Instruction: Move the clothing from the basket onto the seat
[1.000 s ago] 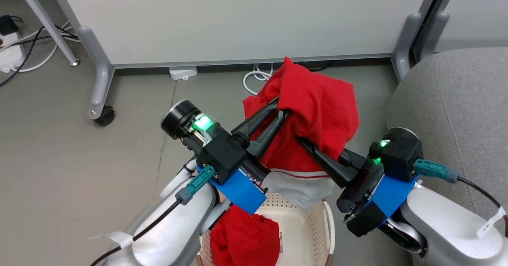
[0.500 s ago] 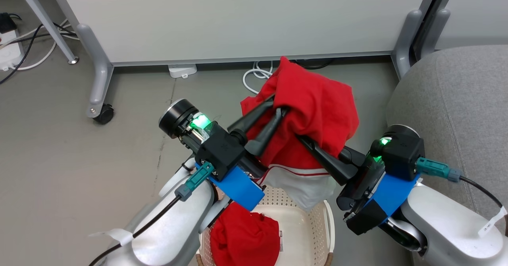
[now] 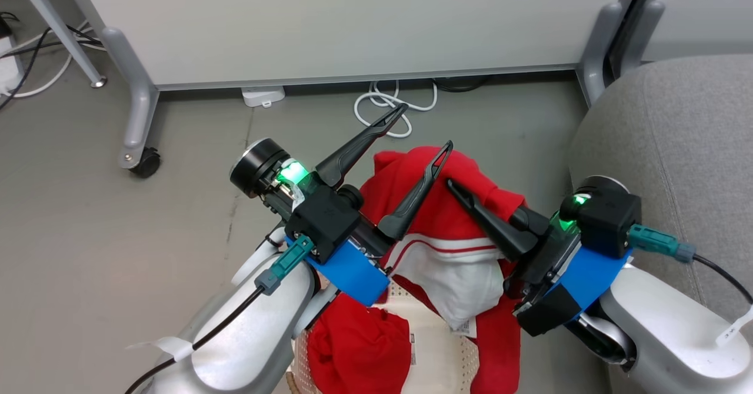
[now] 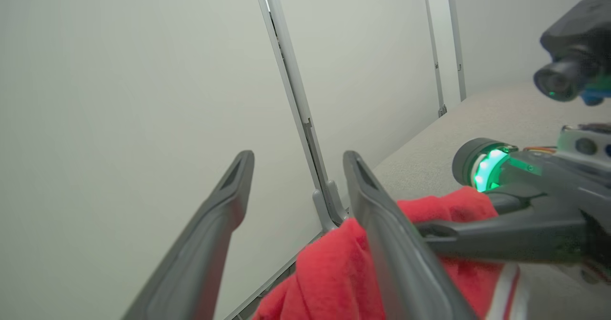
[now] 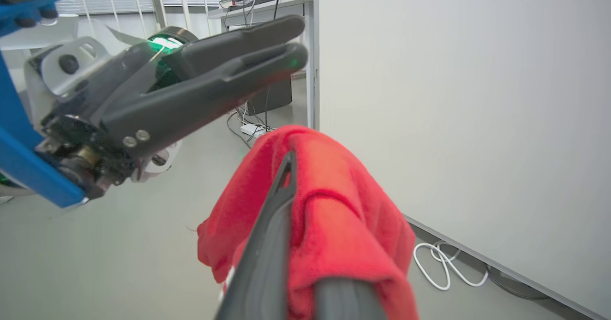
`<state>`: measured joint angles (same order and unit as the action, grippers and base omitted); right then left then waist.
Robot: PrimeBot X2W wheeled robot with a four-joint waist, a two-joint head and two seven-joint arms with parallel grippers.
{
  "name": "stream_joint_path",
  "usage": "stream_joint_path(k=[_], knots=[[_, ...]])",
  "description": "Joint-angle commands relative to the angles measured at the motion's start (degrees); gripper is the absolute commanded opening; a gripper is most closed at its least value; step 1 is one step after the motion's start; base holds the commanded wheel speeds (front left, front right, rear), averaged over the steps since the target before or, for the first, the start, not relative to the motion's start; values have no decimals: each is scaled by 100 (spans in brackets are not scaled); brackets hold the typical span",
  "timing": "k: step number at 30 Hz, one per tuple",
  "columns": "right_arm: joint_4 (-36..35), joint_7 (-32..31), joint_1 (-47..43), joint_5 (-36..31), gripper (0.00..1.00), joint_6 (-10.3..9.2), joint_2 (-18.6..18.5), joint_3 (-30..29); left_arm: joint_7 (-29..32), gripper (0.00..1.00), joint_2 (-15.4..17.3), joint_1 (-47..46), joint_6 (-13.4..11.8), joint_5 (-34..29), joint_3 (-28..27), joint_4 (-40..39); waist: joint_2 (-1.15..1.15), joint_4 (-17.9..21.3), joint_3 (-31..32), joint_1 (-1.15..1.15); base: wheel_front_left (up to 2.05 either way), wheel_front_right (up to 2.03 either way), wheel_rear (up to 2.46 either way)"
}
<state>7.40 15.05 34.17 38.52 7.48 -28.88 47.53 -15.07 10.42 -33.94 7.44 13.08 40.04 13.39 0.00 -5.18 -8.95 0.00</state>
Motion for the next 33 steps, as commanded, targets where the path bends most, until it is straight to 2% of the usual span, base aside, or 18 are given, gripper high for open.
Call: stream_joint_path(k=[1,11,24,33], knots=[[13,20,-86,-15,0,3,37,-65,-16,100,16,-91,3,-25,-17,-19,0,51,-45,0,0,0,0],[2,20,-508,-454,0,3,324,-1223,-16,100,66,-147,3,-82,126,-88,0,697,-512,0,0,0,0],[-228,21,-1303,-948,0,3,744,-2912,-16,100,101,-399,3,-33,714,-51,0,1627,-1002,0,0,0,0],[-378,21,-1601,-1094,0,3,985,-3350,-16,100,150,-459,3,10,850,-9,0,2110,-1047,0,0,0,0]])
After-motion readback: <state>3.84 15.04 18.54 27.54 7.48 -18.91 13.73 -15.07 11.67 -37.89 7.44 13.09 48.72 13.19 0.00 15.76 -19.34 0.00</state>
